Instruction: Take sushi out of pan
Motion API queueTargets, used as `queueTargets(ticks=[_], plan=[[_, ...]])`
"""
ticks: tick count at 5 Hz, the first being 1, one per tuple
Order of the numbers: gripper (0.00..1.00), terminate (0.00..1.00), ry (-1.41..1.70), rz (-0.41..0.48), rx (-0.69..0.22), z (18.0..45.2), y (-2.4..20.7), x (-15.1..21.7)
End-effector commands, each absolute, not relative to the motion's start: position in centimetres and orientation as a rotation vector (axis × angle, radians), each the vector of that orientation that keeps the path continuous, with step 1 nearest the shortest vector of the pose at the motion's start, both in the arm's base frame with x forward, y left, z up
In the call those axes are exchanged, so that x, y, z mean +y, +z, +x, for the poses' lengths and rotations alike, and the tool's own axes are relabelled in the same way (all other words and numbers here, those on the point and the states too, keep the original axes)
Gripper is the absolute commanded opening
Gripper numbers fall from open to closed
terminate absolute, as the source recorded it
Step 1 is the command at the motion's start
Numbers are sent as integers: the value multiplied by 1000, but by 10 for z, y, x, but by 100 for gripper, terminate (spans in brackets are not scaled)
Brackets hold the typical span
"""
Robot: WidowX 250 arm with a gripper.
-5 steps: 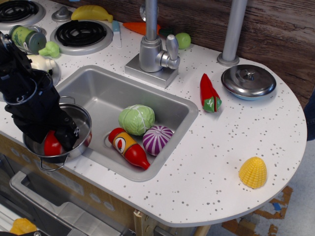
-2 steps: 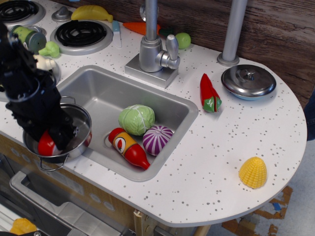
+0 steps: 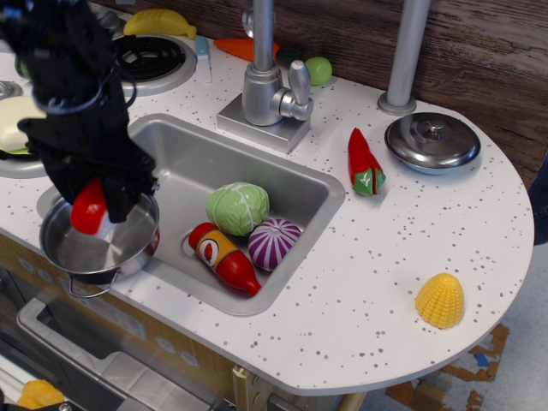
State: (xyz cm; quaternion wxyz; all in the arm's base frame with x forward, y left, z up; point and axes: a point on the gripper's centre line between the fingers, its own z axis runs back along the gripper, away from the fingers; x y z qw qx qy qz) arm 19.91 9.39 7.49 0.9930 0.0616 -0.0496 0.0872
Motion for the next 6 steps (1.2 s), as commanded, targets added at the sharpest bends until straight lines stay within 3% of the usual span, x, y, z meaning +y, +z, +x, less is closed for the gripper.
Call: queueTargets(ticks=[1, 3, 5, 6], plan=[[0, 0, 168, 82, -105, 213, 92, 48], [0, 0, 106, -39, -139, 223, 59, -12], [0, 0, 18, -137, -132, 219, 40, -45], [0, 100, -40, -66, -155, 218, 27, -44]])
